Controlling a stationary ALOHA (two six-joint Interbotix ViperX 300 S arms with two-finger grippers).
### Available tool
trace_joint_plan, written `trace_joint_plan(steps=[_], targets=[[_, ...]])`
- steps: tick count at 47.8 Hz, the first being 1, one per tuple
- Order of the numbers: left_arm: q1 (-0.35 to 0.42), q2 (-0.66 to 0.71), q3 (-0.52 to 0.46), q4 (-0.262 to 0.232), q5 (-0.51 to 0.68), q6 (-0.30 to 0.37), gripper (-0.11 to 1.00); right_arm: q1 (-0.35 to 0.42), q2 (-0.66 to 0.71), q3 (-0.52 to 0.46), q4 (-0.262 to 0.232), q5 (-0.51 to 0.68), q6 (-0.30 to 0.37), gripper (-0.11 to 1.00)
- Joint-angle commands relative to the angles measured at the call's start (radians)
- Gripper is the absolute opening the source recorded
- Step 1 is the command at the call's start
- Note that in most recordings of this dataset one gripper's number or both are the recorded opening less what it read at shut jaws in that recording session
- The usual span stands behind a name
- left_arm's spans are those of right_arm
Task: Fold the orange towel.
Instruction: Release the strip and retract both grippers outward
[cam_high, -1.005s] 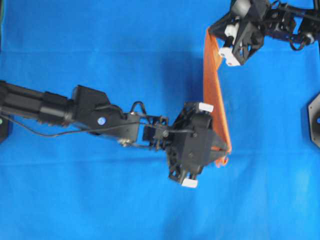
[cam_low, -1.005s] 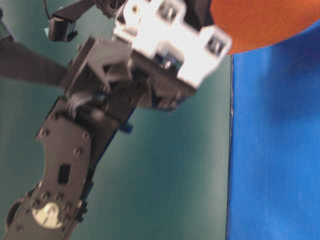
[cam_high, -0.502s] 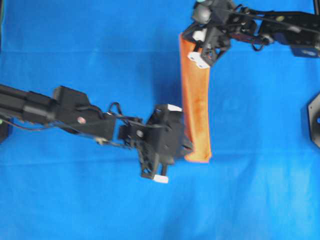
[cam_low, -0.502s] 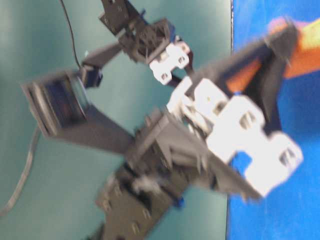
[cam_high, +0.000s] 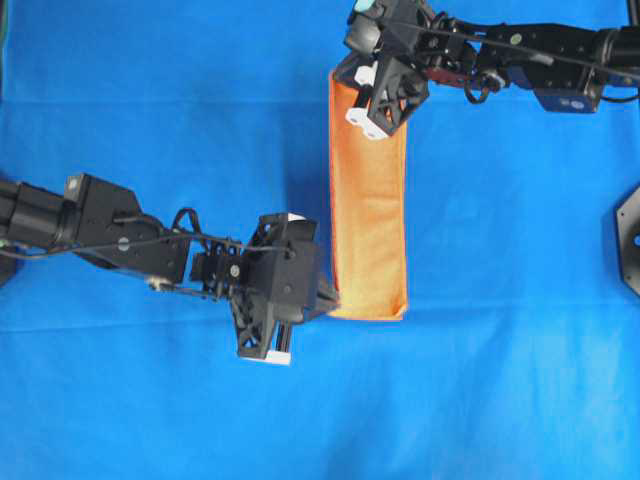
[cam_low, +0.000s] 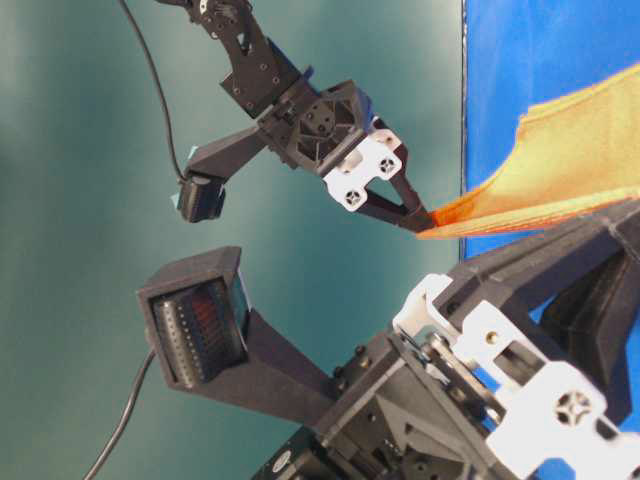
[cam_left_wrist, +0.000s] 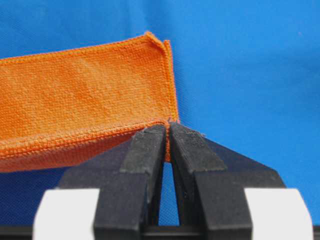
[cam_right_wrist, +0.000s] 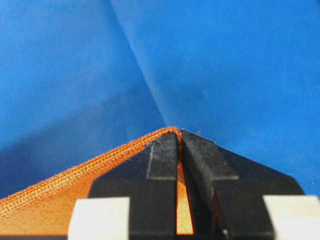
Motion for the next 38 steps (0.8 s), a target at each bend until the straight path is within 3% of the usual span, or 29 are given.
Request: trace_joint_plan(steps=[1,5,9,18,20,30,38], targets=[[-0.003,-0.021,-0.011,-0.002,-0.012,-0.003,0.03,-0.009,-0.021,-0.006,-0.005,-0.018,0.002,0.04],[0.002,-0.018,-0.017,0.000,-0.017,-0.003,0.11,-0.008,-0.025,0.000,-0.005,-0.029,-0.002,0.04],[0.006,-0.018,-0.018,0.000,-0.020,-0.002,0.25,-0.008,-0.025,0.000,-0.009,-0.026,-0.005,0.09],[0.015,-0.020,-0.018,0.000,-0.015,0.006,0.73,0.006,-0.026,0.005,-0.046,-0.021,-0.026,0.62],[0.017,-0.020,-0.020,0.000,-0.015,0.006,0.80,0.006,-0.026,0.005,-0.046,-0.021,-0.026,0.68],[0.020,-0.052,-0.020,0.000,0.023,0.014,0.80,0.006,-0.044,0.011,-0.048,-0.020,-0.028,0.65],[0.031,-0.163,0.006,0.003,0.158,0.014,0.79,0.008,-0.126,0.058,-0.048,-0.020,-0.020,0.65]])
